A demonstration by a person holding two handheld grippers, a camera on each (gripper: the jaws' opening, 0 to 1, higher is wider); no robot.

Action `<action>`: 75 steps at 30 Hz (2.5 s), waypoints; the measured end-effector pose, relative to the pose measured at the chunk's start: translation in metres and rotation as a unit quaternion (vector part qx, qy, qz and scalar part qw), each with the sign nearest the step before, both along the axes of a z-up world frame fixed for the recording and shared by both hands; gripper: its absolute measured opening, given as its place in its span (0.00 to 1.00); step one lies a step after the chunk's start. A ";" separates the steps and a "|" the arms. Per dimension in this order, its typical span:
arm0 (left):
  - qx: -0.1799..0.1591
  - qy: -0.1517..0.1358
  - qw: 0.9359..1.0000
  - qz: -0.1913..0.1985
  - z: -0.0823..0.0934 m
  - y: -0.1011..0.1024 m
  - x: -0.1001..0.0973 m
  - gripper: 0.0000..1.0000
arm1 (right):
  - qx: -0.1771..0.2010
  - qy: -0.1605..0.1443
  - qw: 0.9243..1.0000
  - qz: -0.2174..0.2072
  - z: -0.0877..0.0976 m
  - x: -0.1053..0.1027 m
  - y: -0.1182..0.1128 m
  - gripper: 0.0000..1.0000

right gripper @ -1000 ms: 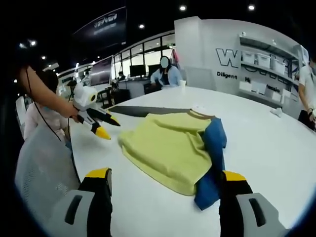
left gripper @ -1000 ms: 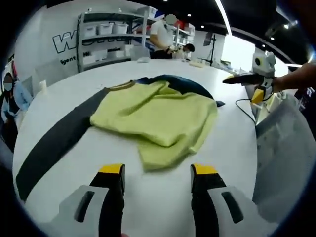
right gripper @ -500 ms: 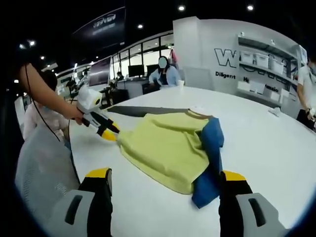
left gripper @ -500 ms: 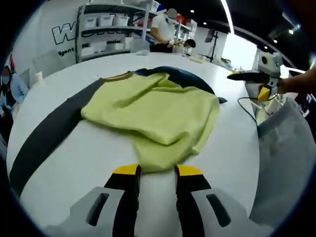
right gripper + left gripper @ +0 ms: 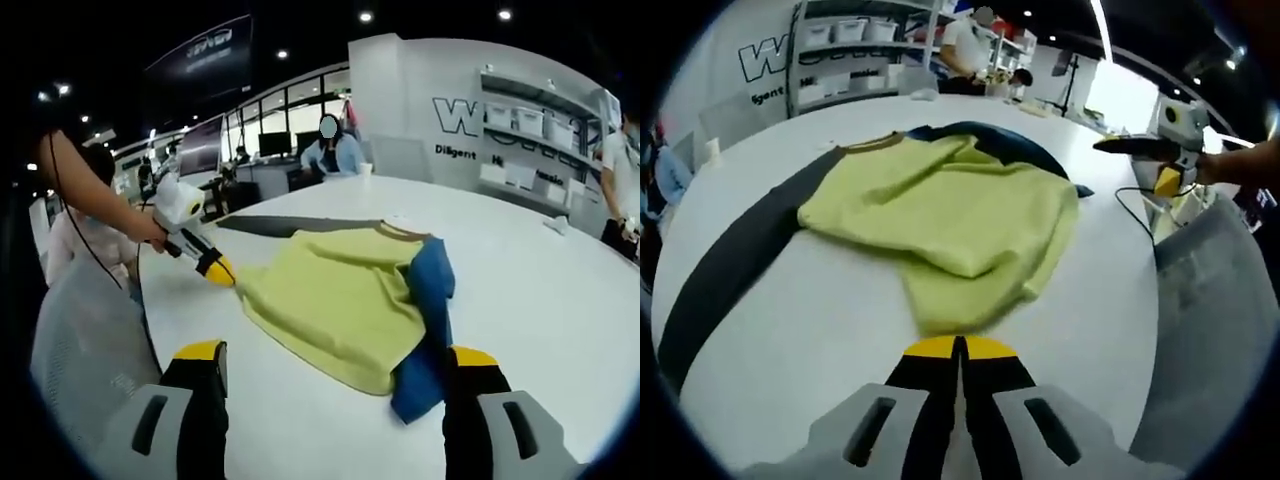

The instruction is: Fold the garment on the visible template until the final outline fits inside the template.

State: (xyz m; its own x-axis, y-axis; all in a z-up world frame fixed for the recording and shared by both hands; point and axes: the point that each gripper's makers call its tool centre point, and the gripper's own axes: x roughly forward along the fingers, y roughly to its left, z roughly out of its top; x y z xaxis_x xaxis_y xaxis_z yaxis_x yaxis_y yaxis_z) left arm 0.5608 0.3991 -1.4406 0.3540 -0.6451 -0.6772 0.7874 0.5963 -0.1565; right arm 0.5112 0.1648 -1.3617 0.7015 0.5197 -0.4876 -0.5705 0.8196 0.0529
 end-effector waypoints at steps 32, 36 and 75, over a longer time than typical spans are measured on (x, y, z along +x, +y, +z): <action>0.009 -0.049 0.999 -0.007 0.007 0.001 0.019 0.01 | 0.002 0.004 1.000 -0.003 -0.002 -0.001 -0.001 0.87; 0.007 -0.041 0.999 0.003 0.008 0.001 0.018 0.01 | 0.002 0.004 1.000 -0.003 -0.001 -0.002 0.000 0.86; -0.072 0.128 0.988 0.045 0.030 0.007 -0.041 0.00 | 0.012 0.005 1.000 0.009 -0.003 0.000 0.013 0.86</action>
State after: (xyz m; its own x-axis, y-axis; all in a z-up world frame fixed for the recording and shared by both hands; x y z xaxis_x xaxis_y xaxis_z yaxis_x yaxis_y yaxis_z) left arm 0.5199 0.4061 -1.4108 0.2437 -0.7149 -0.6554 0.6558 0.6193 -0.4317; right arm 0.5115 0.1780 -1.3648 0.6868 0.5440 -0.4821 -0.5845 0.8076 0.0786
